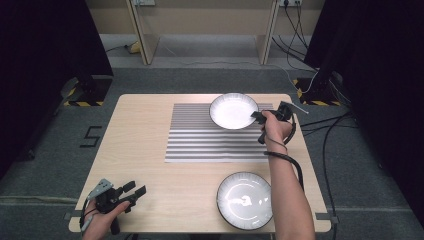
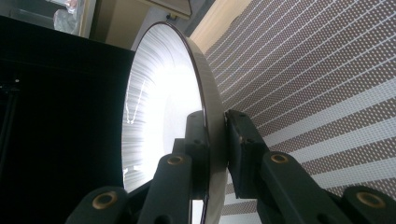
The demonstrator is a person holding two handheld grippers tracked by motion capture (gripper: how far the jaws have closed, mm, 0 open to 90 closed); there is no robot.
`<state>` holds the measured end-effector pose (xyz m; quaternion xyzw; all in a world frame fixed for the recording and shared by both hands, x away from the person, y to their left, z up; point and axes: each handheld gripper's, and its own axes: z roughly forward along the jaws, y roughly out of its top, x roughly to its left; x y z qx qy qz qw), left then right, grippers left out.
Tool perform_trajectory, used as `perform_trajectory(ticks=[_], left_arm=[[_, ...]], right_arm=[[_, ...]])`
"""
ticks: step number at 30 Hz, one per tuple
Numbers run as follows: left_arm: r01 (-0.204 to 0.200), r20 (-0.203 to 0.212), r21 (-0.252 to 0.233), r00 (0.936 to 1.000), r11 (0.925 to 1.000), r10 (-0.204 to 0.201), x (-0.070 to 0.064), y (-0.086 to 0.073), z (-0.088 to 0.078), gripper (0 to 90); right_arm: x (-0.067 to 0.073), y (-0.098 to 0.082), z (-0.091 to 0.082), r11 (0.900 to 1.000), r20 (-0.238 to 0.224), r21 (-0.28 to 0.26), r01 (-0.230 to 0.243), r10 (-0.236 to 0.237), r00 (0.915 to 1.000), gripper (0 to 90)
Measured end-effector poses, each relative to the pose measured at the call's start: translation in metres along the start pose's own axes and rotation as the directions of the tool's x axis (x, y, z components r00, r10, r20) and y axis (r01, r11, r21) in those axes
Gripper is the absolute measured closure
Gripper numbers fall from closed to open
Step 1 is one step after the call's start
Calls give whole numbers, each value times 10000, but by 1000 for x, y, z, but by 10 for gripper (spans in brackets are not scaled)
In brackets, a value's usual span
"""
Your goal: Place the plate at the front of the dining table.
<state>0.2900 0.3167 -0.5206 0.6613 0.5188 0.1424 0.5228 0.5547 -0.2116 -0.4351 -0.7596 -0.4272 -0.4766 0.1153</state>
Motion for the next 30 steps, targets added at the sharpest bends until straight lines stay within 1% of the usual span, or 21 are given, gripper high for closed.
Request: perform_trajectory(ticks=[13,14,20,23,30], left_arm=[[-11,45,7,10000,10000,11,-1,0,1,391],[-11,50,9,10000,10000,11,-1,0,1,391],[-67,105,26,9999,10000,66,-2,0,1,391],[-64,111,35,9999,10000,64,-2,0,1,391],[-71,113,31,9999,10000,71,-2,0,1,392]], right_arm=[[-1,0,15,9999,74,67,-111,110,9999,792],[-1,0,16,10000,86,50,-71,70,9999,792],[-2,-1,21,9998,40,-15,-184,184,9998,791],[-2,-1,23,9999,119,46,-141,140,9998,790],[-3,-1,28,9997,124,-27,-230,230,9997,789]])
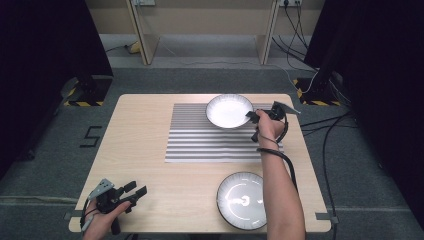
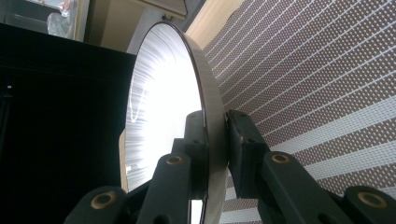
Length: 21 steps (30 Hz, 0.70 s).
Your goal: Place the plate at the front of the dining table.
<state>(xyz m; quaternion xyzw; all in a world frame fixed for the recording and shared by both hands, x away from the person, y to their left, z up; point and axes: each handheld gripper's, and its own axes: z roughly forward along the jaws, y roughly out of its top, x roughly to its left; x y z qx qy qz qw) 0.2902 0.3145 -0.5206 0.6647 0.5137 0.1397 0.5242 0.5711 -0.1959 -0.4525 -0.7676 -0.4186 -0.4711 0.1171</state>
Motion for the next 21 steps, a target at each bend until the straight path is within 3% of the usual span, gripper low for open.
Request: perform_trajectory(ticks=[21], left_arm=[[-18,33,11,10000,10000,18,0,0,0,392]], right_arm=[[-8,-5,17,10000,319,60,-79,77,9995,787]])
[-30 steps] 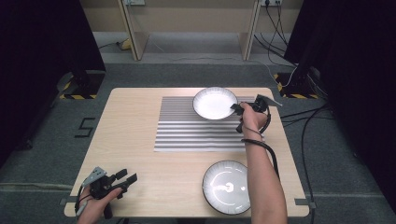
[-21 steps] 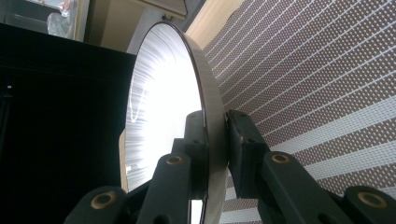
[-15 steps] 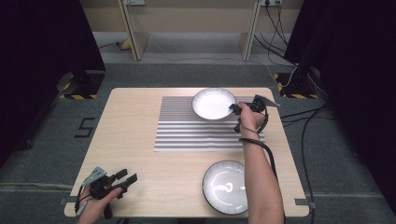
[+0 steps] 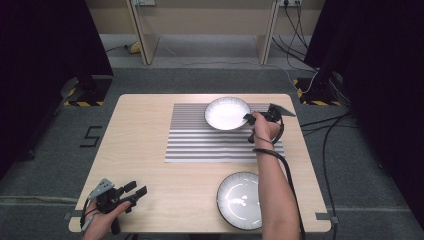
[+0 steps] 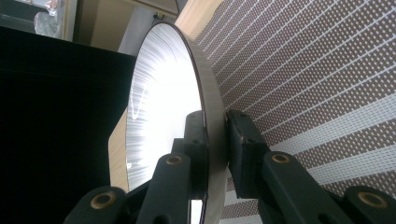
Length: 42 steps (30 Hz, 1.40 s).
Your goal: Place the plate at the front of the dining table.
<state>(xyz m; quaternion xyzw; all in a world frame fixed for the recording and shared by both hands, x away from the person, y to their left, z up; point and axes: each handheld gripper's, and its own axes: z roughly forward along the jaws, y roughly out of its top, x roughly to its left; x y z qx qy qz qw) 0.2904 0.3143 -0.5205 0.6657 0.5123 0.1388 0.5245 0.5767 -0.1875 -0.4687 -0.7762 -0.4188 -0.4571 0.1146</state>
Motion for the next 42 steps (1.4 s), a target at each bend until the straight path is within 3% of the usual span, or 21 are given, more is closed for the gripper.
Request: perform_trajectory(ticks=[9,19,33,42], left_arm=[[0,7,9,10000,10000,0,0,0,0,393],[-5,19,13,10000,10000,5,0,0,0,394],[-19,53,20,10000,10000,19,-1,0,0,395],[-4,72,8,10000,10000,4,-1,0,0,398]], right_arm=[[-5,-3,7,10000,127,27,-89,89,9999,784],[-10,-5,11,9999,465,23,132,-133,9988,767],[-16,-6,13,10000,431,-80,-23,27,9991,768],[-16,-10,17,9991,956,-152,385,-369,9947,656]])
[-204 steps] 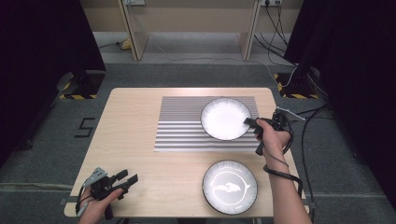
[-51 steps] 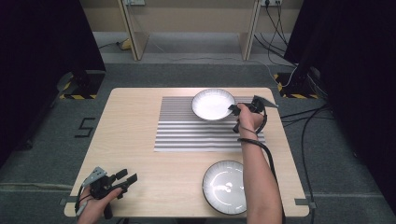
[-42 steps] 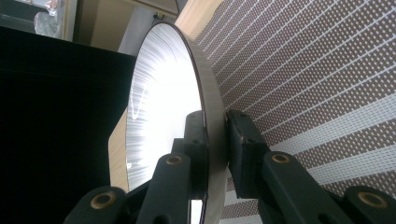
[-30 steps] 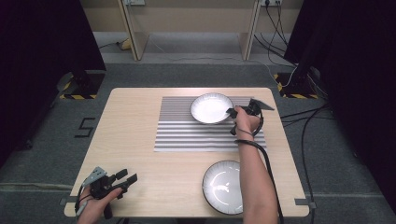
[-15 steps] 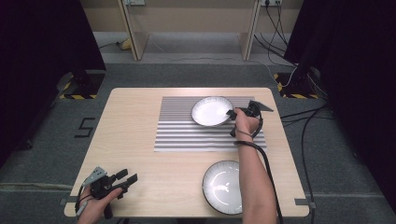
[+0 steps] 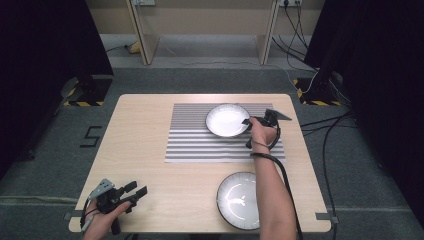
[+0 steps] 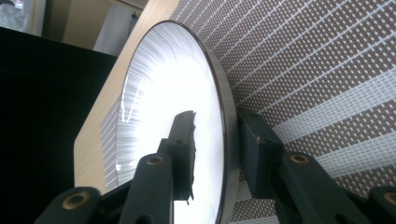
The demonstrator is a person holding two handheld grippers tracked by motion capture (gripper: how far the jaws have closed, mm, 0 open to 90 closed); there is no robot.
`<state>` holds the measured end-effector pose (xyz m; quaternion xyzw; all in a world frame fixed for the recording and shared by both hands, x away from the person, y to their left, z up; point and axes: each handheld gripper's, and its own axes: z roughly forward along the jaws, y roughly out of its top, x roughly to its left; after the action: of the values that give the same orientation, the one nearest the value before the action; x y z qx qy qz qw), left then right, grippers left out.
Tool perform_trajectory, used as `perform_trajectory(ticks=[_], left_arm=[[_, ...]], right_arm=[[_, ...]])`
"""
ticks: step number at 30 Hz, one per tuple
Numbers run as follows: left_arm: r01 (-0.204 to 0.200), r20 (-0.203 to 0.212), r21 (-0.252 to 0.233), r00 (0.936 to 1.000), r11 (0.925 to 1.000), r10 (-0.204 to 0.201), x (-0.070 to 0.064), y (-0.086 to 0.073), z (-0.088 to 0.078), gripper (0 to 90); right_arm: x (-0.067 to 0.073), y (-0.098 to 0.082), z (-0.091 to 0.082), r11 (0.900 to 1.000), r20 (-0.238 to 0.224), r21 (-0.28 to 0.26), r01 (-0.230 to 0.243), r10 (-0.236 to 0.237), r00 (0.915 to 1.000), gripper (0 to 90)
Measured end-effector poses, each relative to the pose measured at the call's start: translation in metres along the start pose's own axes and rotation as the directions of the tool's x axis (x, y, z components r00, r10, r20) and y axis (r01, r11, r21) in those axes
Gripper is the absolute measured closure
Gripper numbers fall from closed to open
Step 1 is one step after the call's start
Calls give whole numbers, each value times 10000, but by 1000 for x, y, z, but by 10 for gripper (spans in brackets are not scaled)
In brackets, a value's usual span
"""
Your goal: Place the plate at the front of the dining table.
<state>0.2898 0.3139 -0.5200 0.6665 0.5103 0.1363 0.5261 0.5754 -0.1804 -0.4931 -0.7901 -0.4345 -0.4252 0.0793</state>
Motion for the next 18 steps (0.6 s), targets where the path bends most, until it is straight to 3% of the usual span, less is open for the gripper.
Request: perform_trajectory(ticks=[9,13,15,16,17,18], left_arm=[[-10,2,7,10000,10000,10,0,0,0,398],[11,-16,-21,10000,10000,-11,1,0,0,398],[11,-10,-22,10000,10000,-11,1,0,0,398],[1,9,-12,10000,10000,-1,1,0,0,398],[-5,20,-5,10000,10000,5,1,0,0,398],[-8,25,7,10000,10000,8,0,0,0,398]], right_arm=[[9,-4,2,9976,925,165,667,-680,9934,560],[14,-3,0,9952,1349,24,980,-974,9861,530],[17,-1,-4,9892,1819,-126,1460,-1413,9731,519],[19,0,-6,9880,1773,-197,1533,-1474,9730,519],[19,3,-10,9929,1348,-197,1170,-1134,9844,517],[19,4,-12,9940,1274,-169,1081,-1050,9863,515]])
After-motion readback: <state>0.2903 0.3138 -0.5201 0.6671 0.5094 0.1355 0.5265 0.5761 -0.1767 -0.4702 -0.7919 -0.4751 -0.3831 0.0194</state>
